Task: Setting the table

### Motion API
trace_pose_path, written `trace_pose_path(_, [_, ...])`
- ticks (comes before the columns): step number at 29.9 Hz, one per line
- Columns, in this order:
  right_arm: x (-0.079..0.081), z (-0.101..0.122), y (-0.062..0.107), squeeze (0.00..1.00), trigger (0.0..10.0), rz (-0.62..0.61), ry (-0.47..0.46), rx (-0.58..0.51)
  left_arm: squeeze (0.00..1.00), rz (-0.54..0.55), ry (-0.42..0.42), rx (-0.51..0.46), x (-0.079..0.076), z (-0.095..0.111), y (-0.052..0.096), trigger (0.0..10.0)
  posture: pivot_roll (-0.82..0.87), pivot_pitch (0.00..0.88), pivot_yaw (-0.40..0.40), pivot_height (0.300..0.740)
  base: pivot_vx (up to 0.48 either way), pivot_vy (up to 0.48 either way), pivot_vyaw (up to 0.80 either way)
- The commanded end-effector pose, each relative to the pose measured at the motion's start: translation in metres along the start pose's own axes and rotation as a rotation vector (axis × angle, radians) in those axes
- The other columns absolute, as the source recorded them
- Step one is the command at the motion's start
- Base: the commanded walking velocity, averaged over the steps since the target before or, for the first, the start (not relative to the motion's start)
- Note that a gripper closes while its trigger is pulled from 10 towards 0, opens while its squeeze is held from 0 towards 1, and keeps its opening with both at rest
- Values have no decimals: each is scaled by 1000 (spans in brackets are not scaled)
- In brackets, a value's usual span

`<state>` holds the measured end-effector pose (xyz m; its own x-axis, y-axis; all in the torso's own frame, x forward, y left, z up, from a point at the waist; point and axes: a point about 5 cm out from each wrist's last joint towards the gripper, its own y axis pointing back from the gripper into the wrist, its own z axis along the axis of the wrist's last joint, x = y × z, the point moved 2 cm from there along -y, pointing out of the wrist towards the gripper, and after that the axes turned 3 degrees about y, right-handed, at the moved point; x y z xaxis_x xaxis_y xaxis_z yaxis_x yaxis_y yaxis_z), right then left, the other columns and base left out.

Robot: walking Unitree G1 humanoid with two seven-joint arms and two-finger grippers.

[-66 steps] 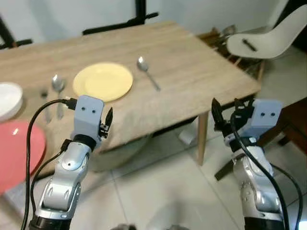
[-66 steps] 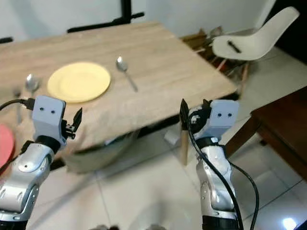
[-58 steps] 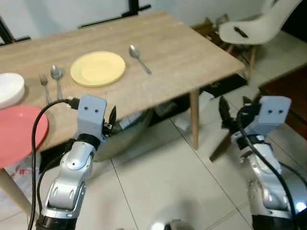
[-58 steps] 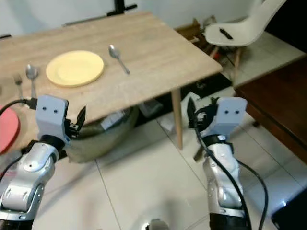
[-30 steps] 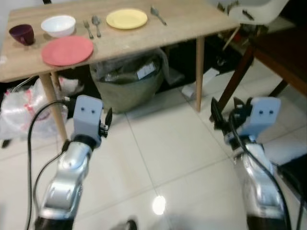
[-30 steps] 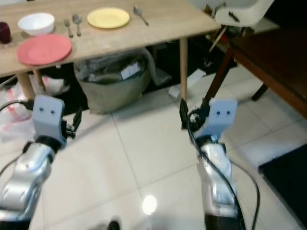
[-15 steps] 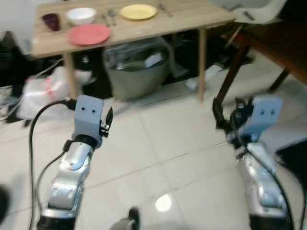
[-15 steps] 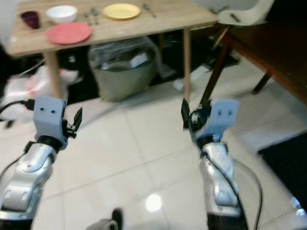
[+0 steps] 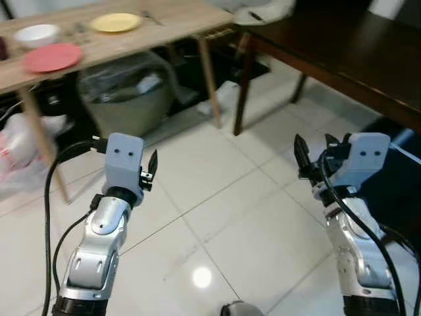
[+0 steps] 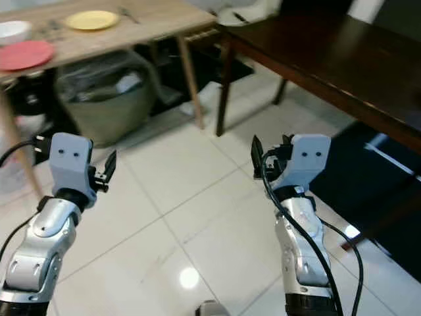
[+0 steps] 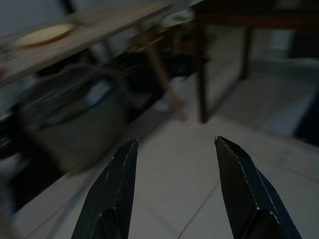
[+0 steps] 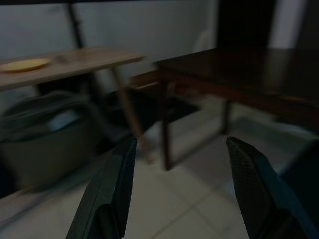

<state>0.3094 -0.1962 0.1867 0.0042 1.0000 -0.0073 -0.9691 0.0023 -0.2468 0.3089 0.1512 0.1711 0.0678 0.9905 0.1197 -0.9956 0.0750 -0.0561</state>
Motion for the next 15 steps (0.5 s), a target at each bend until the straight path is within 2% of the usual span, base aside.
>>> trace_pose_path(1, [1, -3, 1, 0, 10000, -4, -16, 14, 0, 1, -12, 16, 1, -3, 0, 10000, -139, 31, 67, 740, 0, 0, -800])
trace_pose_path(15, [0, -3, 1, 0, 10000, -16, -24, 13, 0, -8, -16, 12, 0, -3, -1, 10000, -139, 33, 70, 740, 0, 0, -800])
